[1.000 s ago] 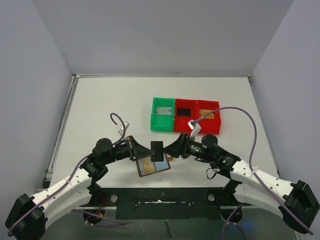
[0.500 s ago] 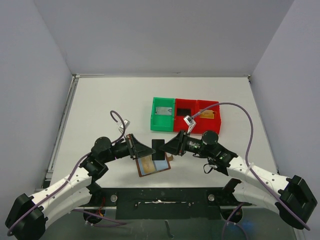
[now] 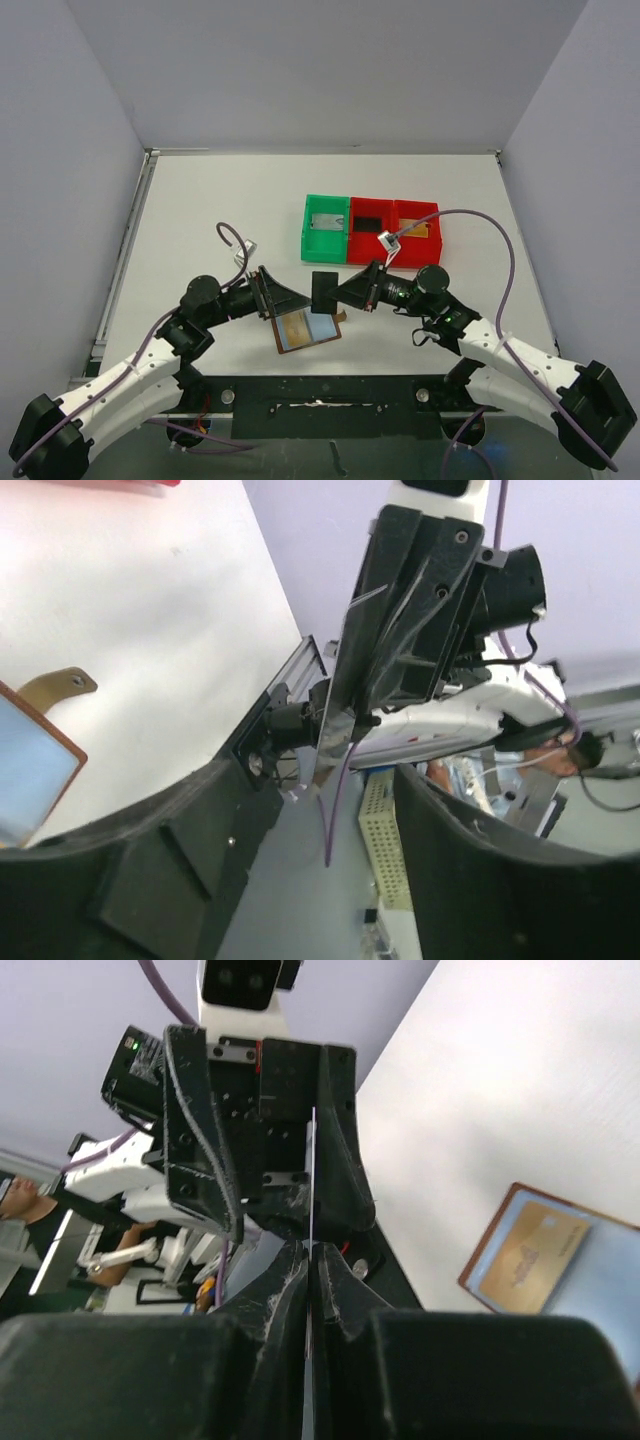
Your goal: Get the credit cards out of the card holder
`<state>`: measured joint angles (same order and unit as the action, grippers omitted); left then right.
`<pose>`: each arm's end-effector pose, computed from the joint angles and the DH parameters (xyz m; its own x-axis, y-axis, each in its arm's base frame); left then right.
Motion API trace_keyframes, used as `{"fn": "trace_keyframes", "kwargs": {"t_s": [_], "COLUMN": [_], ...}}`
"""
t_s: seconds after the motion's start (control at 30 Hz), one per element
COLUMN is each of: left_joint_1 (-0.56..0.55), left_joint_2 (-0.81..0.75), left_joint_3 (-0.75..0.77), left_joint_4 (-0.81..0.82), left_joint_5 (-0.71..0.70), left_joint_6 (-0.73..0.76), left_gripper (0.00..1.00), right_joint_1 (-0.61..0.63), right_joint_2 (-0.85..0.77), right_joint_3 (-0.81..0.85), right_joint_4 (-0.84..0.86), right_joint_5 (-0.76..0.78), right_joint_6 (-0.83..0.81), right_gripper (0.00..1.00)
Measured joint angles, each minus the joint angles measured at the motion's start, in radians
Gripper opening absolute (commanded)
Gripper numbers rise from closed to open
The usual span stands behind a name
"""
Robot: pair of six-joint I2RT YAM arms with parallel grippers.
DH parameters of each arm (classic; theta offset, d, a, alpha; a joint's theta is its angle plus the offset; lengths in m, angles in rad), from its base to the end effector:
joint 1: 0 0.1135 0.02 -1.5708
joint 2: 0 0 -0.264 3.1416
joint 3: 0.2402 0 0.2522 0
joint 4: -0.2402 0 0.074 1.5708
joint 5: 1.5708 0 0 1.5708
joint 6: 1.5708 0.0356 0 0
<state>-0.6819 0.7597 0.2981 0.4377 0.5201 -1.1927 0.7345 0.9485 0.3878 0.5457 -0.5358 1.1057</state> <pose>0.1282 -0.1269 0.2374 -0.8736 -0.3295 -0.3580 0.3271 0.1471 -0.9335 0.1437 0.1543 0.2470 -0.8587 0.2601 -0.4416 -0.4184 0.1418 0.8971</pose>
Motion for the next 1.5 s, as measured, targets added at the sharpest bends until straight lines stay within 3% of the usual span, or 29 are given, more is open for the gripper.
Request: {"fn": "trace_keyframes", "kwargs": {"t_s": [0.13,0.3,0.53,0.7,0.8,0.97,1.2,1.37,1.5], "left_joint_1": [0.001,0.013,0.056,0.227,0.389,0.584,0.601,0.617,0.625], "left_joint_2": [-0.047,-0.058,0.002,0.045,0.051,0.042,0.027,0.022,0.013], "left_joint_3": [0.052,0.257,0.489,0.503,0.498,0.452,0.346,0.346,0.346], "left_joint_4": [-0.196,-0.537,-0.85,-0.962,-0.981,-0.964,-0.942,-0.912,-0.901], "left_joint_5": [-0.068,-0.229,-0.462,-0.504,-0.469,-0.404,-0.343,-0.318,-0.305], "left_joint_6": [0.065,0.237,0.446,0.543,0.584,0.645,0.679,0.686,0.69], "left_gripper": [0.69,0.7,0.71,0.71,0.72,0.72,0.73,0.73,0.73], "right_joint_1": [-0.069,-0.148,-0.267,-0.542,-0.619,-0.538,-0.282,-0.264,-0.27], "right_joint_2": [-0.108,-0.208,-0.135,0.061,0.153,0.261,0.454,0.592,0.674], "right_joint_3": [0.006,0.107,0.314,0.395,0.395,0.447,0.608,0.66,0.672], "right_joint_4": [-0.134,-0.413,-0.718,-0.755,-0.752,-0.733,-0.709,-0.718,-0.724], "right_joint_5": [0.04,0.175,0.406,0.314,0.245,0.219,0.465,0.595,0.61], "right_joint_6": [-0.055,-0.213,-0.4,-0.467,-0.502,-0.66,-1.113,-1.401,-1.579], "right_gripper": [0.0,0.0,0.0,0.0,0.0,0.0,0.0,0.0,0.0]}}
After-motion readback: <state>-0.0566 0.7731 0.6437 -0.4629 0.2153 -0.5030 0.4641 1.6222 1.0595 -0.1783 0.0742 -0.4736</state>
